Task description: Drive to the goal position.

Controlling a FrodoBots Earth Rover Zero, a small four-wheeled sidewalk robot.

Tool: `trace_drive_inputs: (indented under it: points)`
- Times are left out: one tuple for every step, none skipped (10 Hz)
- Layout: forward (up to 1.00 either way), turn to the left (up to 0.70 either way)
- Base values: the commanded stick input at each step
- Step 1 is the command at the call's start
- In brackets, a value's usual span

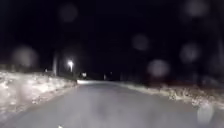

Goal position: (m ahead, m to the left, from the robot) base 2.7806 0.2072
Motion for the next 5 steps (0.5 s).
trace_drive_inputs:
  points:
    - [1.00, 0.18]
    - [1.00, 0.19]
    - [1.00, 0.19]
    - [1.00, 0.15]
    - [1.00, 0.13]
